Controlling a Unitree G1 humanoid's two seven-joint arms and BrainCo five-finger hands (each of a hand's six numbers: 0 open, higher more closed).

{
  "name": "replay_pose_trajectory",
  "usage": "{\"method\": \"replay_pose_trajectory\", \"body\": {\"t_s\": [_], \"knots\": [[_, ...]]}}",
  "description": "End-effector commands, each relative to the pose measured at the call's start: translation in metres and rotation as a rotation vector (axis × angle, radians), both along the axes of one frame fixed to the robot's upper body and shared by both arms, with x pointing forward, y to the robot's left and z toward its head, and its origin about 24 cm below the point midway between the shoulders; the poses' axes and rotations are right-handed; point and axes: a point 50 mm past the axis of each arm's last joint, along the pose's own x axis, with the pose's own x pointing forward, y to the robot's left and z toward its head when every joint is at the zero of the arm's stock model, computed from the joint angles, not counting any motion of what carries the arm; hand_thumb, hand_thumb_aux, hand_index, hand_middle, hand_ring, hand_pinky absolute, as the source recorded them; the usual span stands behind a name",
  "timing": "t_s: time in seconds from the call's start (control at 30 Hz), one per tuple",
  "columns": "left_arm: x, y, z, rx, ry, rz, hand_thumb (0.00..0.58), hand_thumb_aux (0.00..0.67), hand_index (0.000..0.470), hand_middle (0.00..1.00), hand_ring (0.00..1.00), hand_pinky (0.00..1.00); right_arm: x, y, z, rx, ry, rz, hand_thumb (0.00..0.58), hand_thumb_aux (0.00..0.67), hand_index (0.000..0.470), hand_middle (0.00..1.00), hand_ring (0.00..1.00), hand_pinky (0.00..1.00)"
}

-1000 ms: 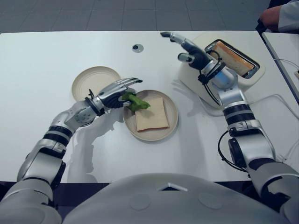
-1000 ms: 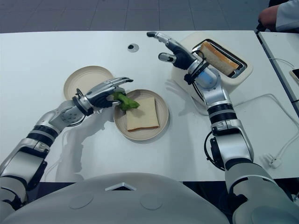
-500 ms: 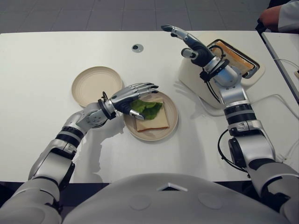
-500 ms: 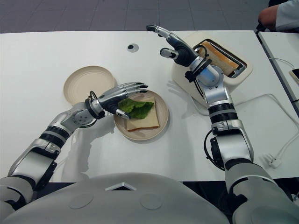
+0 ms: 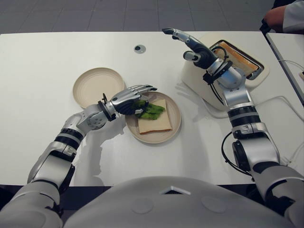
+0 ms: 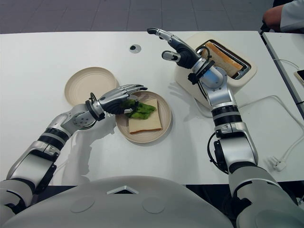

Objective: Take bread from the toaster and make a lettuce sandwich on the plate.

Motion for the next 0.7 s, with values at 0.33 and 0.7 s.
{"method": "replay_pose_trajectory", "body": {"t_s": [0.33,0.7], "knots": [[0.007,-0.002,0.041,-0.182,-0.227,0.005,0.580,0.670,0.470,0.00,0.00,0.00,-0.001,0.002,0.000,0.001,0.004,0.014,0.000,0.000,0.000,0.00,0.00,0.00],[-0.006,-0.020,0.020,-0.207,-0.074,-0.098,0.580,0.670,0.470,0.00,0.00,0.00,0.000,-0.001,0.000,0.004,0.007,0.003,0.000,0.000,0.000,0.00,0.00,0.00]]}}
